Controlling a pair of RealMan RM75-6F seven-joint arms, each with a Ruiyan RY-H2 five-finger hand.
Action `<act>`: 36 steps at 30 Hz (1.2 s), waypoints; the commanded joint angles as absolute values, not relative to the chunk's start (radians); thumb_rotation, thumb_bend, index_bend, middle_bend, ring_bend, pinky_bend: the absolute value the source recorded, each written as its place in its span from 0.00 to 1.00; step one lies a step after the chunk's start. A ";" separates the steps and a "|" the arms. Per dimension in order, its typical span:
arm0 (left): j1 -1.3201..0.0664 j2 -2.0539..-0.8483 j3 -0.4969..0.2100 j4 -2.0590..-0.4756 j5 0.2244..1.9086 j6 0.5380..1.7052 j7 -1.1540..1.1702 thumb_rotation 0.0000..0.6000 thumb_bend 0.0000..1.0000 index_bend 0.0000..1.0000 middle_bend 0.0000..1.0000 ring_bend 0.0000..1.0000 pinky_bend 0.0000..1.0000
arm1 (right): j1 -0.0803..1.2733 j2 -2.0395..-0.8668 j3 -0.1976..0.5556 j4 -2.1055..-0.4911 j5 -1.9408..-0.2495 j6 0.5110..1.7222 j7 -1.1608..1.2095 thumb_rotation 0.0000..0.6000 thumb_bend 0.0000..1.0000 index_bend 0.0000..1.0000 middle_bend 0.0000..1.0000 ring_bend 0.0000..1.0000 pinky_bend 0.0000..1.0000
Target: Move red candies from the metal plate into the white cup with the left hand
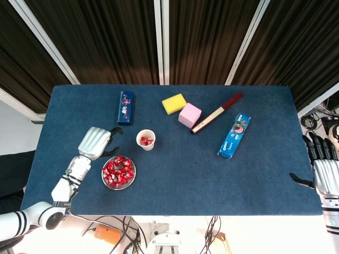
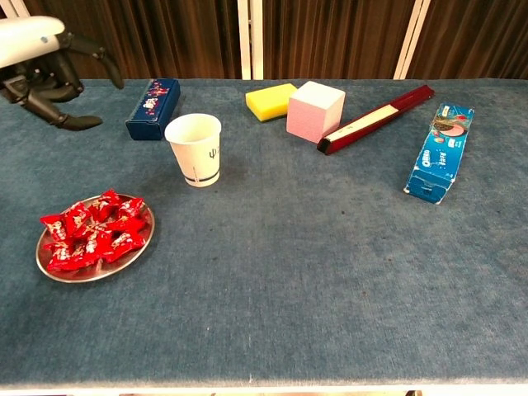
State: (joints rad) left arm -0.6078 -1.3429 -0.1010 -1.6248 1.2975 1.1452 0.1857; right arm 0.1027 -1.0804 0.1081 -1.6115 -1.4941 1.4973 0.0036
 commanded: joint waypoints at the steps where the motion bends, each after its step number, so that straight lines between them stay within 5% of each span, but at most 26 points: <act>1: -0.563 -1.330 -0.044 -1.621 1.328 1.168 0.195 1.00 0.23 0.39 0.93 0.87 0.85 | 0.106 -1.082 0.108 -1.612 -1.496 1.493 0.002 1.00 0.11 0.00 0.02 0.00 0.00; 36: -0.540 -1.414 -0.003 -1.633 1.149 1.016 0.418 1.00 0.21 0.42 0.93 0.87 0.85 | 0.116 -1.079 0.107 -1.626 -1.490 1.482 -0.019 1.00 0.11 0.00 0.02 0.00 0.00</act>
